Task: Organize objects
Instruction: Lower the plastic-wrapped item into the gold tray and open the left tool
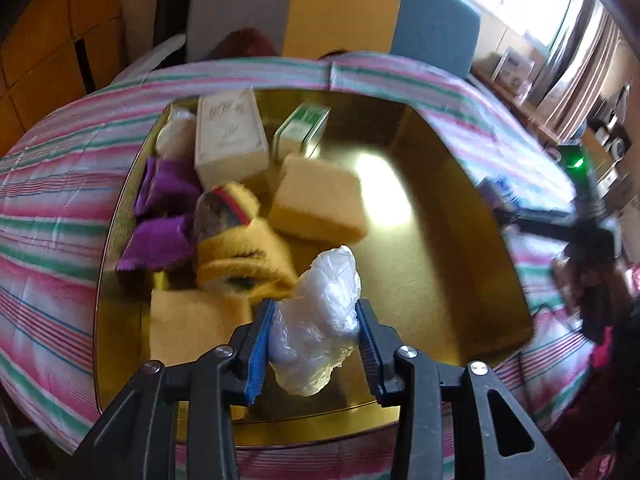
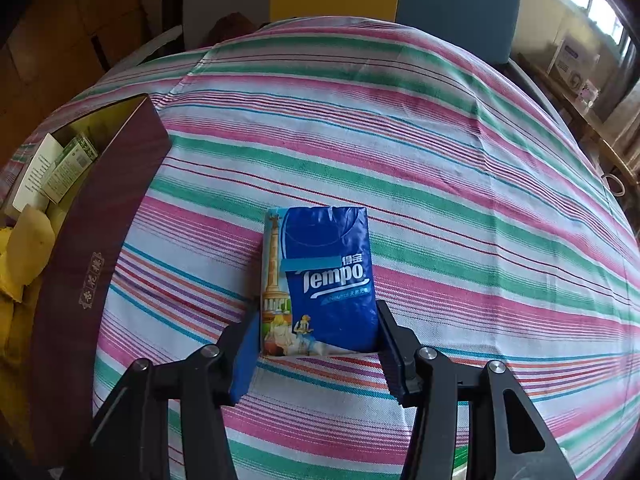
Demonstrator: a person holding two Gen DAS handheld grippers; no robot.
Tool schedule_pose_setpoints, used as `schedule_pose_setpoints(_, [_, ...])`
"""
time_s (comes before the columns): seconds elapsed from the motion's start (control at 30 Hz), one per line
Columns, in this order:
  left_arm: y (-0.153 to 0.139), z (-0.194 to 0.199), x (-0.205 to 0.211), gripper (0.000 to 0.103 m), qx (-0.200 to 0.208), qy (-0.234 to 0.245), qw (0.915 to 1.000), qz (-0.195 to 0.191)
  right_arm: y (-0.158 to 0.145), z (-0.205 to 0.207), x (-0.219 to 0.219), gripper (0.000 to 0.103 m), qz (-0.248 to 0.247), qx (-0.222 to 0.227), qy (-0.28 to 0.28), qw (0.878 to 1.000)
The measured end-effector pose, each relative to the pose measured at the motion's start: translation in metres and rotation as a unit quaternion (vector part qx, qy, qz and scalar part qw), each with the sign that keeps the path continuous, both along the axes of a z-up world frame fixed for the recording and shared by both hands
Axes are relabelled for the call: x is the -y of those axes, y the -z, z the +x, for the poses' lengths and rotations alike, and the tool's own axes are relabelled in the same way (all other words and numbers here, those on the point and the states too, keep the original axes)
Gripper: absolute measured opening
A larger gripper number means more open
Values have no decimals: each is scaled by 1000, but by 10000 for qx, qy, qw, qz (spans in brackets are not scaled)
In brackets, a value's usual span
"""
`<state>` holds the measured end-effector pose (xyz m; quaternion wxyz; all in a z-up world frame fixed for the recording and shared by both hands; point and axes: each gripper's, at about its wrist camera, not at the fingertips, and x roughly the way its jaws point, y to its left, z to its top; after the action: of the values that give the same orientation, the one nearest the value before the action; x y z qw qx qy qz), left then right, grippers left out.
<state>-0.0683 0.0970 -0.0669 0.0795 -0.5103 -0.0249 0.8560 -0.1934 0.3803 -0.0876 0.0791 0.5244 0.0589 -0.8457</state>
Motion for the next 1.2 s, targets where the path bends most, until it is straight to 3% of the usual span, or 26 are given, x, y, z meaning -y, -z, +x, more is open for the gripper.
schedule_pose_setpoints(0.07, [11,4,5,43,99,-124,9997,-169,1,-2,2,53,4,2,-15,10000])
schedule_pose_setpoints(0.3, [11,12,22,53,-19,-355,9992,205,0,-3,1,53,4,-10,-44,10000])
schedule_pose_setpoints(0.77, [-25,29,27,53,-696,-435,9966,-76,1,2,7,52,201,-43,-4,9998])
schedule_pose_setpoints(1.03, [-35,33,36,53,-848,-483,9952,102,-7,13,14,52,546,171,281,9980])
schedule_pose_setpoints(1.2, [-42,38,44,53,-958,-604,9934,199,-32,35,23,52,562,-4,453,9974])
